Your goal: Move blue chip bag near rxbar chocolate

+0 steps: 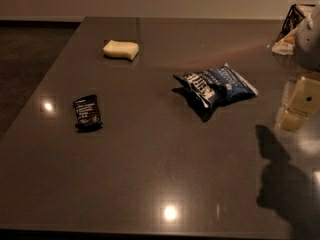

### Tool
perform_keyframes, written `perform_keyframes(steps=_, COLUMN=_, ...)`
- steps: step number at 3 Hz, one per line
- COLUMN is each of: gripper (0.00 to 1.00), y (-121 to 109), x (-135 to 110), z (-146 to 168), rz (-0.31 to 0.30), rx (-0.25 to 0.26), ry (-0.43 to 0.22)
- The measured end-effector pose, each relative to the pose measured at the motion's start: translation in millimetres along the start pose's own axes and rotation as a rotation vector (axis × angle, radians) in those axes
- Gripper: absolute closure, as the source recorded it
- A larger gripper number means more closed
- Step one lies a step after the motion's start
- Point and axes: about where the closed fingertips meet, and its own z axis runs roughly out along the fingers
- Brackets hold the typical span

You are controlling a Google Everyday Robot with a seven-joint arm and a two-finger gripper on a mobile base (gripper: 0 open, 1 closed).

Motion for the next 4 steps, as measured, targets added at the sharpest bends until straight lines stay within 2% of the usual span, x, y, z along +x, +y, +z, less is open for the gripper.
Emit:
perform_keyframes(steps=1, gripper=0.0, y=0, x=0, z=0, rz=0.0, rx=0.0, ry=0.0)
perform_keyframes(steps=2, gripper=0.0, y=-15, x=-4, z=14, rz=-0.011, rx=-0.003, ry=-0.007)
perform_keyframes(steps=4, gripper=0.0, y=-52, x=-23, z=76, rz=0.012, rx=-0.022, ry=-0.006)
